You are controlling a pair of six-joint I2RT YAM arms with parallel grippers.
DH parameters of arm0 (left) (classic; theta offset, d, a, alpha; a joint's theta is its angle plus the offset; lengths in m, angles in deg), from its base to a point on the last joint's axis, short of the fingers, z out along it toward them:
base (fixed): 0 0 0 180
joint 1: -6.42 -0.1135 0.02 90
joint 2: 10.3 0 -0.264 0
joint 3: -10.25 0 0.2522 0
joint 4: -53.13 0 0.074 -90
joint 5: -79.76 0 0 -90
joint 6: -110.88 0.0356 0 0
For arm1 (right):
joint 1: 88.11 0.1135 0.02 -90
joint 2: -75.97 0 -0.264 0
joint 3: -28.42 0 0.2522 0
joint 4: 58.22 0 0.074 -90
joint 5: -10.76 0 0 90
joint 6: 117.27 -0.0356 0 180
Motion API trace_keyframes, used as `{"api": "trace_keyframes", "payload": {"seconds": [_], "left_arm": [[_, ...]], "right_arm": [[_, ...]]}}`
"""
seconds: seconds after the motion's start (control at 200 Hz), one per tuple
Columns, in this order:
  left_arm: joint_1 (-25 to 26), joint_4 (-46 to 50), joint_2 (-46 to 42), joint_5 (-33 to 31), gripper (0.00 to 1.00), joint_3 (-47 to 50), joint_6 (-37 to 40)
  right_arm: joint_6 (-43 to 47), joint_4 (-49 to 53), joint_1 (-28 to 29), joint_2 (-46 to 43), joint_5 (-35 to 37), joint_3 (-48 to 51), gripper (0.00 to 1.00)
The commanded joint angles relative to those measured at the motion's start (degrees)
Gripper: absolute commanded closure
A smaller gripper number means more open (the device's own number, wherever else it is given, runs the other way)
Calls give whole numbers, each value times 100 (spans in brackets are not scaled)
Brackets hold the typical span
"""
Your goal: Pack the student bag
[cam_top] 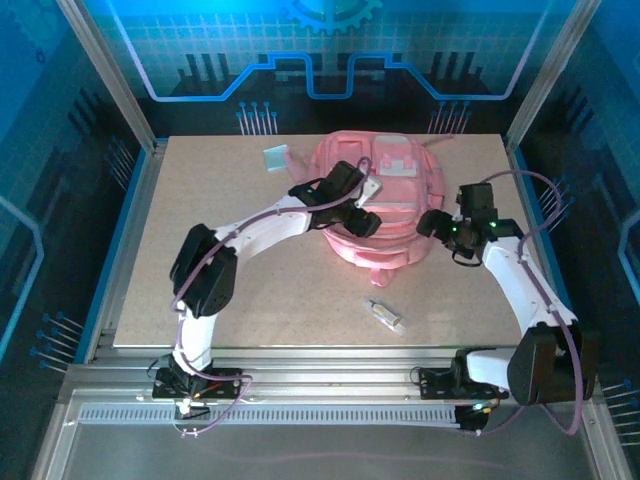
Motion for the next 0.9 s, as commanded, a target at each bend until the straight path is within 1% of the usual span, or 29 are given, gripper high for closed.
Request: {"api": "trace_keyframes", "payload": {"seconds": [0.0,0.12,0.26,0.325,0.37,0.425,0.475,0.525,0.565,0.615,0.655,0.735,0.805,0.895], "left_arm": [[115,354,464,-315,22,-409,872],[194,401,808,-668,22,-610,1320],[192,208,1033,-967,22,-699,1549],[194,22,1117,-1292,24,-729,1583],[176,6,1167,-1340,31,-784,1626],[163,5,1169,-1259,48,-836,1628],[168,-4,1145,-1148,62,-854,1620],[165,5,1096,-1048,72,-872,1595],[165,18,1039,-946,81,-881,1593],[161,37,962,-824,100,-881,1583],[147,41,891,-726,100,-870,1527],[59,145,747,-318,100,-917,1332],[-66,338,671,75,100,-1068,1047],[-265,571,625,382,100,-1329,674]], "right_arm": [[-68,12,-174,-217,-190,152,12],[-49,-3,-273,-280,-361,246,12],[-75,-90,-329,-285,-556,315,12],[-102,-109,-339,-285,-635,331,12],[-102,-118,-339,-293,-704,339,12],[-78,-132,-339,-310,-804,363,12],[-55,-140,-339,-328,-899,385,12],[-26,-157,-328,-352,-981,385,12],[-15,-184,-306,-385,-1032,587,12],[-38,-209,-251,-428,-1061,693,12],[-51,-269,-189,-452,-1144,805,12],[-26,-296,-11,-458,-1257,953,12],[84,-265,204,-460,-1278,1056,12],[256,-198,511,-461,-1309,1146,12]]}}
